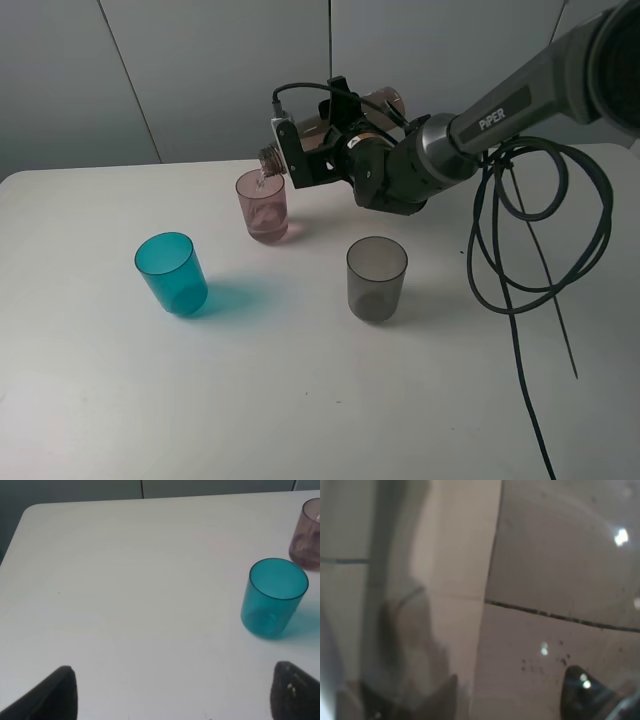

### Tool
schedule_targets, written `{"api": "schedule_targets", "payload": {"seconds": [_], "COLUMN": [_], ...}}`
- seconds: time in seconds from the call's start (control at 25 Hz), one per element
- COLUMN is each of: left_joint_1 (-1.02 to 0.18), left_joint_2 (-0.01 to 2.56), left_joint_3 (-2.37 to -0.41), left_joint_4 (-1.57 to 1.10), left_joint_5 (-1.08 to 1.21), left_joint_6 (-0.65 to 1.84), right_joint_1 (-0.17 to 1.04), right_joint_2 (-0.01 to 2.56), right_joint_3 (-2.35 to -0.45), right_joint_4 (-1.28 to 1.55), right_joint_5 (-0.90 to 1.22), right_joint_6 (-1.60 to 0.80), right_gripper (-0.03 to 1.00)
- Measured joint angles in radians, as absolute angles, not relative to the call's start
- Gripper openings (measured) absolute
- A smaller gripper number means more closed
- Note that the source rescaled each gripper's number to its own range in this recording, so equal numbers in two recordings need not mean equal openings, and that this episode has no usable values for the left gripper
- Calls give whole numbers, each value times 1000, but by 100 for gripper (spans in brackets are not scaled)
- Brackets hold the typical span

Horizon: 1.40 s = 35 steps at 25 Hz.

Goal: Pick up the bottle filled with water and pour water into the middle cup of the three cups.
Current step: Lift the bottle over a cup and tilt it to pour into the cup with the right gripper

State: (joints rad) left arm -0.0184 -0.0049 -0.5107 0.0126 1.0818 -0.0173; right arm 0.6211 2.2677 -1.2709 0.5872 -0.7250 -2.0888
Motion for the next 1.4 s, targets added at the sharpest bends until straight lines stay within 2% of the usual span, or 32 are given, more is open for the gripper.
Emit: {"api": "schedule_targets", "payload": {"seconds": [1.4], "left_joint_1": [-18], "left_joint_2": [-5], "left_joint_3": [-511], "left_joint_4": [13], "left_joint_5": [1082], "left_joint_6": [-19], "right_joint_1": [605], "right_joint_2": [2268], "right_joint_3": [-1279], "right_joint_4": [382], "right_joint_5": [-759], "right_joint_6": [-2089], "right_gripper": [0]}}
